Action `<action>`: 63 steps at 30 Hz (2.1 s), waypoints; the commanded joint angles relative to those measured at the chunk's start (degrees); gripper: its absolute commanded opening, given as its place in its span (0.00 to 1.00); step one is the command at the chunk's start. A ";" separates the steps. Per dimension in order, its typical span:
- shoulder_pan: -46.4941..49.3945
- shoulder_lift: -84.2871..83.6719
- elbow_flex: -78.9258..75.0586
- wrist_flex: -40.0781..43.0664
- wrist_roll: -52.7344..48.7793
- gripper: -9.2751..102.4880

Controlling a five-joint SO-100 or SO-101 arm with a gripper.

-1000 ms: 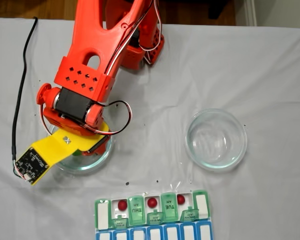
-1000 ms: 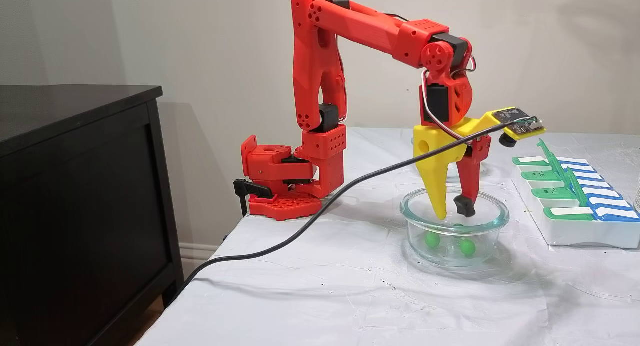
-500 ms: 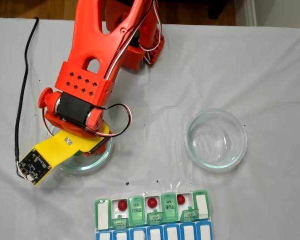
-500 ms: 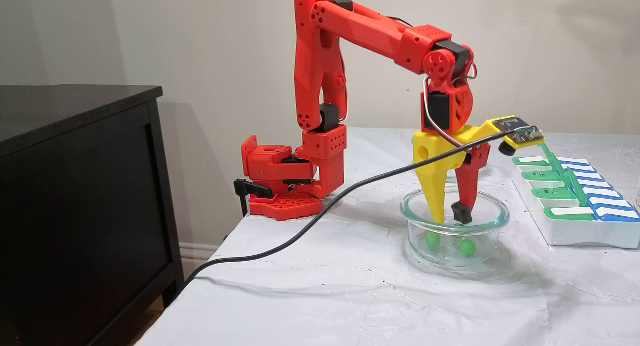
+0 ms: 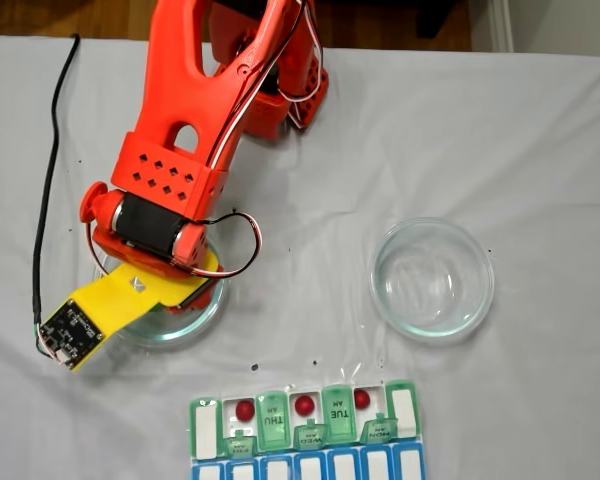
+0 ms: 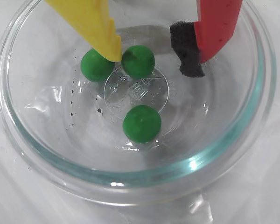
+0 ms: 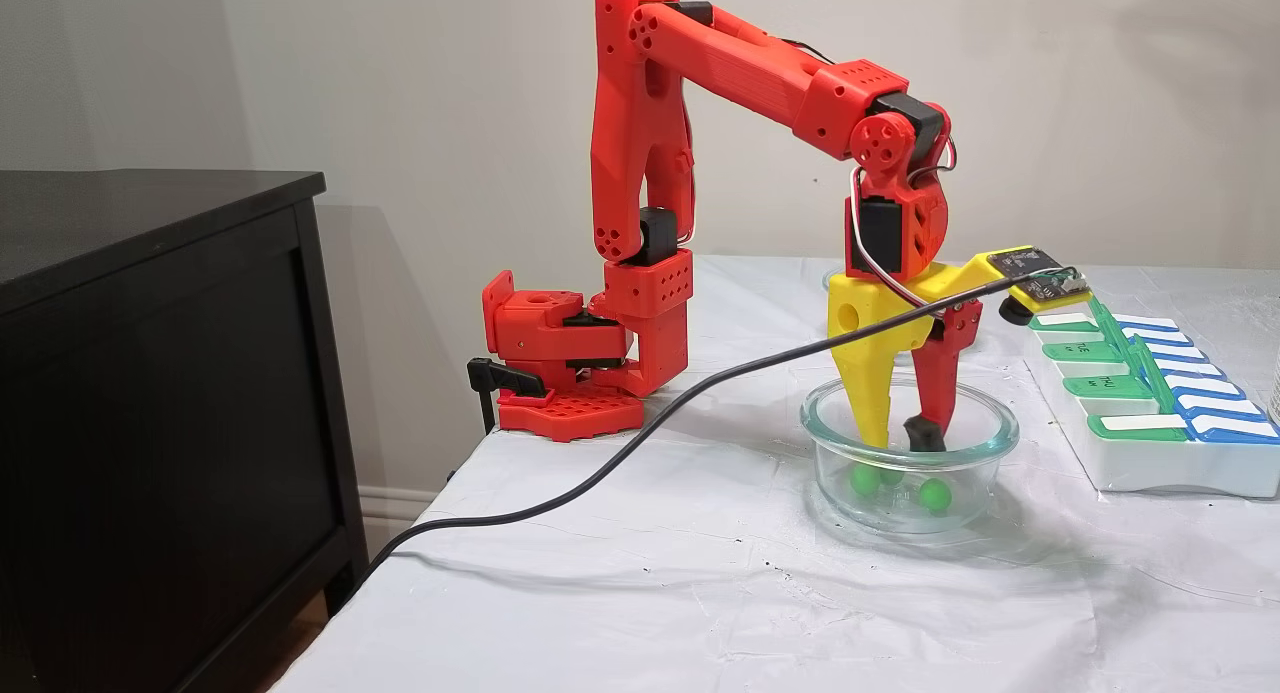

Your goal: Sort medicines into box.

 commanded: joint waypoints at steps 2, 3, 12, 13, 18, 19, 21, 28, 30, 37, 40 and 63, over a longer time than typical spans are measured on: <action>-1.32 2.20 0.09 -0.53 0.09 0.29; -1.41 2.20 0.35 -0.70 0.00 0.29; -1.58 0.97 0.18 0.44 -0.79 0.29; -1.67 0.97 0.35 0.44 -0.79 0.29; -2.20 0.62 2.11 -0.18 -0.70 0.30; -2.29 0.53 2.46 -0.62 -0.53 0.30; -2.55 0.35 3.08 -1.14 -0.18 0.31; -3.16 -0.09 3.69 -2.46 0.44 0.30; -3.16 -0.53 3.08 -2.46 0.44 0.30; -2.99 -0.53 3.43 -5.89 0.62 0.30; -2.99 -1.76 2.46 -5.89 0.79 0.30; -3.16 -2.37 2.99 -2.90 -0.88 0.29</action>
